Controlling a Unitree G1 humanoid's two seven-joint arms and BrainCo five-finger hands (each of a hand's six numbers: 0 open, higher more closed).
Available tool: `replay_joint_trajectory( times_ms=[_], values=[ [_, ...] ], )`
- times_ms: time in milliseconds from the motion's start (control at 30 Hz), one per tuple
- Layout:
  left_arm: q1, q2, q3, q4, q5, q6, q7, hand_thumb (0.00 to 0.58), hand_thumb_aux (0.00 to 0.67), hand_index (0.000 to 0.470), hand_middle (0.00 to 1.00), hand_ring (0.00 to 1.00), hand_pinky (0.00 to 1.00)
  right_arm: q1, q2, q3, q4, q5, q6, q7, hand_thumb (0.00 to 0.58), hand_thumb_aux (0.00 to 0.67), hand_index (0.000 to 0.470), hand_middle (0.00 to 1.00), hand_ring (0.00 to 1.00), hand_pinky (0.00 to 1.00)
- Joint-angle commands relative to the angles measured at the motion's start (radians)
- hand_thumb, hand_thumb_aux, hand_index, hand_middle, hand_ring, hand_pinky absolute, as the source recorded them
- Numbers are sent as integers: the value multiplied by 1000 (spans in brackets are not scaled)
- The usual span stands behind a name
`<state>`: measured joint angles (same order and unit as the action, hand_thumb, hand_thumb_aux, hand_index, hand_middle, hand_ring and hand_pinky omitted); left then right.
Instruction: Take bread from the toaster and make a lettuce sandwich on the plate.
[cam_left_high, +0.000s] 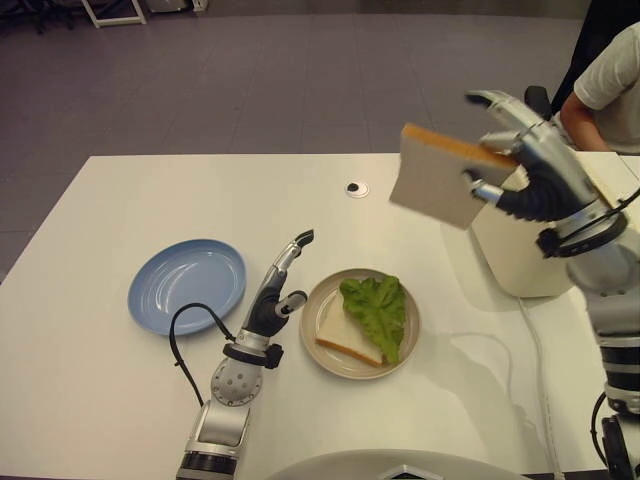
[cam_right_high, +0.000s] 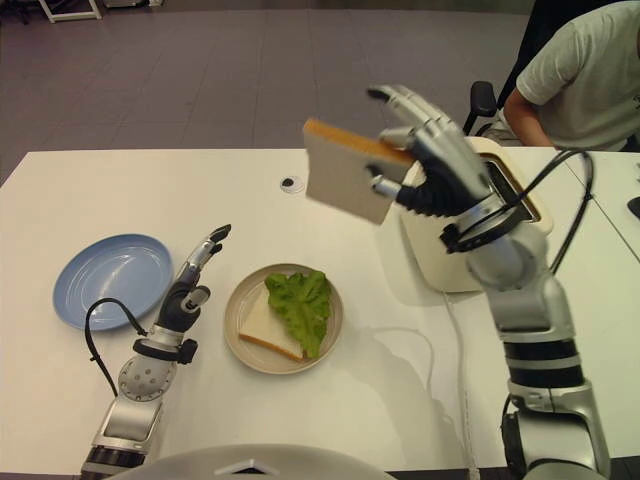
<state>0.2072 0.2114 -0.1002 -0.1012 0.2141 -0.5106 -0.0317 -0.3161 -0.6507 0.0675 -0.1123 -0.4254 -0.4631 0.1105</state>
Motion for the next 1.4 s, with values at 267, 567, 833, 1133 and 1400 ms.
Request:
replay_joint_trajectory(
  times_ms=[267, 567, 833, 1133, 1400],
  values=[
    [-19, 1, 1, 26, -13, -1, -19, 0, 0, 0, 0, 0, 0, 44, 115, 217, 189, -393, -130, -248, 580, 670, 470, 0, 0, 0],
    [-10, -3, -3, 11, -7, 3, -31, 0, 0, 0, 0, 0, 0, 107, 106, 257, 165, -432, -161, -276, 580, 670, 470, 0, 0, 0],
    [-5, -2, -2, 3, -1, 7, -32, 0, 0, 0, 0, 0, 0, 177, 92, 307, 103, -449, -192, -236, 580, 670, 470, 0, 0, 0],
    [-5, -1, -4, 3, 8, 11, -31, 0, 0, 0, 0, 0, 0, 216, 77, 345, 74, -485, -196, -178, 0, 0, 0, 0, 0, 0],
    [-6, 2, 0, 7, 12, 12, -29, 0, 0, 0, 0, 0, 0, 221, 58, 344, 58, -471, -221, -161, 0, 0, 0, 0, 0, 0]
  ],
)
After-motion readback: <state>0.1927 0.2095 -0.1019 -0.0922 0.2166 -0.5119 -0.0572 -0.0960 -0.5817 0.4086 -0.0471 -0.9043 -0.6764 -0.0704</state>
